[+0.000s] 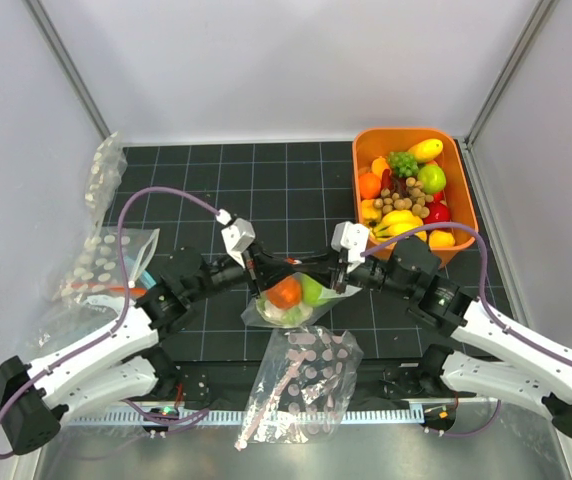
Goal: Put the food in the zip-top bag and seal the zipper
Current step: Zip the zipper food storage bag at the center of the board.
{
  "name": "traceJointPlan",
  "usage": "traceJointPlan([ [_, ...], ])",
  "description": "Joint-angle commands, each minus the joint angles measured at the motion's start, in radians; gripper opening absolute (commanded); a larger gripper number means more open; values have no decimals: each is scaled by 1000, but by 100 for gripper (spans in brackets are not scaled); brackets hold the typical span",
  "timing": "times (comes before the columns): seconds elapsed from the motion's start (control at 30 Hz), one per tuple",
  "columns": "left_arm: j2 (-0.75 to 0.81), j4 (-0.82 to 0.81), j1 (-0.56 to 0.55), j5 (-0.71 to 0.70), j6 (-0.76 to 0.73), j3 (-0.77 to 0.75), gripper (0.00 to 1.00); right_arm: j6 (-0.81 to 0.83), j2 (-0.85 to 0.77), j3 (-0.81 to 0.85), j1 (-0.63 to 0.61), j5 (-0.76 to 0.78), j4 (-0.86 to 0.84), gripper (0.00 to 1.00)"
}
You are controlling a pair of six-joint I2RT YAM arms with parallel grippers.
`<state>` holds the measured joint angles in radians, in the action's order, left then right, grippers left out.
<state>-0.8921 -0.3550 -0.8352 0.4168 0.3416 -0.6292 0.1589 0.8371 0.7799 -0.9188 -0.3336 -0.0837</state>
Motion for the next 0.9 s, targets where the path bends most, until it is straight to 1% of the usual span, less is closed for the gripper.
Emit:
traceJointPlan([
  [0.0, 85, -84, 24, -165, 33, 20, 0, -5, 17, 35, -2, 28, 2, 1],
  [0.07, 116, -85, 36, -225, 42, 52, 0, -5, 29, 41, 0, 37, 7, 1],
  [0.17, 202, -101, 50, -366, 68, 100, 0, -10, 37, 45, -2, 79, 15, 1],
  [0.2, 253, -104, 54, -401, 73, 136, 0, -12, 43, 48, -2, 106, 24, 1],
  [0.23, 286, -110, 54, -491, 74, 152, 0, -12, 46, 51, -2, 117, 27, 1],
  [0.3, 344, -96, 54, -583, 76, 198, 0, -12, 49, 53, -2, 126, 32, 1],
  [0.33, 408, -72, 54, -645, 76, 209, 0, -13, 49, 53, -2, 139, 32, 1],
  [0.37, 436, -55, 54, -758, 76, 221, 0, -13, 51, 55, 1, 149, 33, 1],
  [0.43, 522, -22, 53, -879, 86, 255, 0, -15, 53, 55, 1, 168, 36, 1],
  [0.47, 551, -16, 51, -977, 92, 267, 0, -18, 53, 55, -2, 195, 39, 1],
  [0.53, 596, -1, 51, -1079, 114, 302, 0, -21, 57, 56, 0, 232, 44, 1],
  [0.57, 636, 10, 50, -1210, 176, 310, 0, -24, 59, 56, -2, 269, 45, 1],
  [0.63, 665, 80, 48, -1318, 255, 315, 0, -28, 62, 56, 0, 301, 48, 1],
  [0.67, 682, 96, 48, -1363, 293, 315, 1, -30, 60, 56, 0, 327, 47, 1],
  [0.7, 688, 111, 48, -1375, 309, 312, 0, -32, 60, 55, 0, 329, 47, 1],
  [0.87, 679, 177, 48, -1429, 353, 292, 0, -35, 27, 33, 0, 438, 38, 1],
])
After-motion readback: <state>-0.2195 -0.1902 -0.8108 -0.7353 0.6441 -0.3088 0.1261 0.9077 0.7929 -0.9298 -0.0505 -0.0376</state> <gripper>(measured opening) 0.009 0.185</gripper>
